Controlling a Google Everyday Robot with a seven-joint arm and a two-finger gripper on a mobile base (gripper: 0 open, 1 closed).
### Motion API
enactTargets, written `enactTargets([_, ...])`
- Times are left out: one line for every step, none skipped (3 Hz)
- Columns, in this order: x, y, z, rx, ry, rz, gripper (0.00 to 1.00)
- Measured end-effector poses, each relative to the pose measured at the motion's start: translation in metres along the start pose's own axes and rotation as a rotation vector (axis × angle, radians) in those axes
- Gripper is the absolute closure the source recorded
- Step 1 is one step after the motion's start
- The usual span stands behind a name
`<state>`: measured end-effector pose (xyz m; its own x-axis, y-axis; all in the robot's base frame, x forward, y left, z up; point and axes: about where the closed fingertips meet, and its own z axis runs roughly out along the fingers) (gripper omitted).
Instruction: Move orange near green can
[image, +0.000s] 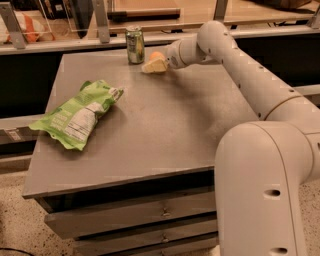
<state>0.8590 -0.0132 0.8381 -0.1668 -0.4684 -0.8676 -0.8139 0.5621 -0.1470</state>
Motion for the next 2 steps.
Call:
enactTargets([0.0000,0.0000,0.0000,0.000,0.000,0.000,0.00])
enactTargets([0.0000,0.0000,-0.0001,0.000,0.000,0.000,0.00])
